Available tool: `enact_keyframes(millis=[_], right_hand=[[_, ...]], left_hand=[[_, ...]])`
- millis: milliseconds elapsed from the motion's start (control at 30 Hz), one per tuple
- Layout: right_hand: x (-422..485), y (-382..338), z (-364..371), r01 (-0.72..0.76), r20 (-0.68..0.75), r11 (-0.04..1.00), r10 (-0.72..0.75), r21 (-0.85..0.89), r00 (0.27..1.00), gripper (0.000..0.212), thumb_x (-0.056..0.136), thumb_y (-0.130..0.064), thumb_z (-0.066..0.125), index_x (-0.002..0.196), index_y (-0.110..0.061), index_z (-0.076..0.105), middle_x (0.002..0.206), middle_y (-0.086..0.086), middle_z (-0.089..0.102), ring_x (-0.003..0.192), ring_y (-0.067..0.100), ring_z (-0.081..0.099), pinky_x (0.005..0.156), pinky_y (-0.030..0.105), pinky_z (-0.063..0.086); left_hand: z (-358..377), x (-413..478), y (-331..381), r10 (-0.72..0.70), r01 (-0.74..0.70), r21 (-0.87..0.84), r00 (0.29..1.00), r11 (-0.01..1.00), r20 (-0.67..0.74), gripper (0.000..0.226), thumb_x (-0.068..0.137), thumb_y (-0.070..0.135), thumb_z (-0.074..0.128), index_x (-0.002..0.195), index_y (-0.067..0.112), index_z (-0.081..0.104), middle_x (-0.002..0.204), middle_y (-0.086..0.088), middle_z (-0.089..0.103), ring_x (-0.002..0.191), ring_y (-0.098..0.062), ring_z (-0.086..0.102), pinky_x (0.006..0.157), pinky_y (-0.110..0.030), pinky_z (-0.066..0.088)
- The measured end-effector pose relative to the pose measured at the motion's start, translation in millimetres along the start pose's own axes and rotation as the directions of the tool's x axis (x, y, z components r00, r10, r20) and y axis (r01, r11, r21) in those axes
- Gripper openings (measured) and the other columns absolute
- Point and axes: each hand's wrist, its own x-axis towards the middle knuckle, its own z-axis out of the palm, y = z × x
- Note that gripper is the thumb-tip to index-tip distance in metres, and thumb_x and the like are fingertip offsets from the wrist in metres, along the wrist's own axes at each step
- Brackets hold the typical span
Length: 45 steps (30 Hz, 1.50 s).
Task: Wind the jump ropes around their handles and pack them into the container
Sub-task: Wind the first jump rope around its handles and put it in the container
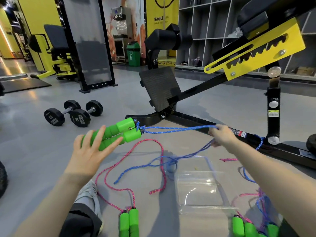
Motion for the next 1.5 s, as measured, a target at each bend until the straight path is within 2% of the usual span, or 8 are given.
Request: enact_keyframes(millis=[100, 333, 633, 967, 1200, 1333, 1433, 1500], right_hand=[[11.4, -41.1, -28.8, 0.106, -0.11, 0.942, -0.075, 0.319, 0.991, 0.016, 0.094, -0.005, 0.041, 0.087, -0.011, 0.055, 0.096, 0.017, 0.058, 0.09, 0.039, 0.063, 0.08, 0.039, 0.051], [13.1, -130.3, -147.5, 0.49, -0.373, 0.708, -0.694, -0.508, 0.615, 0.023, 0.089, -0.004, 0.045, 0.103, 0.005, 0.061, 0.108, 0.028, 0.055, 0.1, 0.039, 0.051, 0.082, 0.039, 0.038], [4.7, -80.3, -152.8, 0.212, -0.115, 0.938, -0.25, -0.274, 0.961, 0.023, 0.098, -0.013, 0.038, 0.103, -0.006, 0.059, 0.106, 0.022, 0.06, 0.084, 0.028, 0.055, 0.081, 0.038, 0.05], [-7.1, -160.5, -238.3, 0.537, -0.318, 0.438, -0.898, -0.721, 0.305, 0.03, 0.091, -0.014, 0.038, 0.103, 0.004, 0.059, 0.115, 0.024, 0.053, 0.113, 0.034, 0.046, 0.094, 0.035, 0.035], [-7.1, -75.0, -151.7, 0.403, 0.138, 0.724, -0.398, -0.56, 0.907, 0.029, 0.092, -0.007, 0.041, 0.116, -0.002, 0.055, 0.113, 0.017, 0.056, 0.108, 0.029, 0.052, 0.089, 0.034, 0.041], [-41.3, -9.1, -88.6, 0.347, 0.51, 0.404, 0.431, -0.847, 0.745, 0.079, 0.085, -0.034, 0.063, 0.149, -0.027, 0.016, 0.152, 0.002, 0.03, 0.137, 0.022, 0.033, 0.106, 0.031, 0.03], [-56.0, -10.0, -59.5, 0.204, 0.675, 0.94, 0.037, -0.274, 0.737, 0.111, 0.072, -0.03, 0.079, 0.149, -0.033, 0.0, 0.156, -0.002, 0.017, 0.143, 0.012, 0.016, 0.113, 0.028, 0.017], [-57.8, -20.3, -38.3, 0.131, 0.662, 0.98, -0.197, 0.149, 0.723, 0.109, 0.069, -0.02, 0.08, 0.15, -0.03, 0.008, 0.153, -0.006, 0.024, 0.141, 0.005, 0.02, 0.117, 0.032, 0.015]], left_hand=[[1.4, 9.7, 12.6, 0.01, -0.011, -0.019, 0.999, 1.0, -0.031, 0.088, 0.064, -0.012, 0.044, 0.14, 0.033, 0.038, 0.134, -0.027, 0.041, 0.101, -0.042, 0.046, 0.082, -0.05, 0.035], [-1.6, 27.4, 26.7, -0.047, 0.044, -0.058, 0.998, 0.997, -0.048, 0.079, 0.074, -0.011, 0.031, 0.14, 0.032, 0.04, 0.133, -0.028, 0.042, 0.104, -0.042, 0.046, 0.083, -0.051, 0.035], [-17.6, 40.4, 42.0, -0.137, 0.131, -0.14, 0.99, 0.981, -0.033, 0.074, 0.075, -0.007, 0.028, 0.138, 0.03, 0.04, 0.131, -0.03, 0.043, 0.103, -0.043, 0.046, 0.081, -0.051, 0.033], [-26.1, 83.2, 74.3, -0.08, 0.041, -0.226, 0.983, 0.973, -0.163, 0.08, 0.07, -0.009, 0.047, 0.14, 0.03, 0.041, 0.133, -0.028, 0.044, 0.107, -0.041, 0.043, 0.083, -0.051, 0.033], [-28.0, 83.7, 77.2, -0.141, 0.106, -0.235, 0.981, 0.966, -0.136, 0.075, 0.078, -0.013, 0.032, 0.14, 0.027, 0.041, 0.132, -0.03, 0.045, 0.105, -0.042, 0.044, 0.082, -0.051, 0.033], [-26.8, 80.5, 76.5, -0.011, -0.025, -0.205, 0.985, 0.979, -0.174, 0.087, 0.067, -0.012, 0.049, 0.142, 0.03, 0.037, 0.134, -0.029, 0.043, 0.106, -0.042, 0.045, 0.083, -0.052, 0.035], [-27.2, 82.1, 80.7, 0.085, -0.136, -0.216, 0.97, 0.967, -0.229, 0.096, 0.063, -0.015, 0.048, 0.145, 0.032, 0.031, 0.136, -0.026, 0.038, 0.109, -0.041, 0.044, 0.088, -0.052, 0.036], [-29.5, 87.7, 87.4, 0.057, -0.118, -0.242, 0.968, 0.963, -0.245, 0.099, 0.061, -0.015, 0.049, 0.145, 0.032, 0.028, 0.136, -0.026, 0.038, 0.109, -0.041, 0.044, 0.088, -0.052, 0.035]])
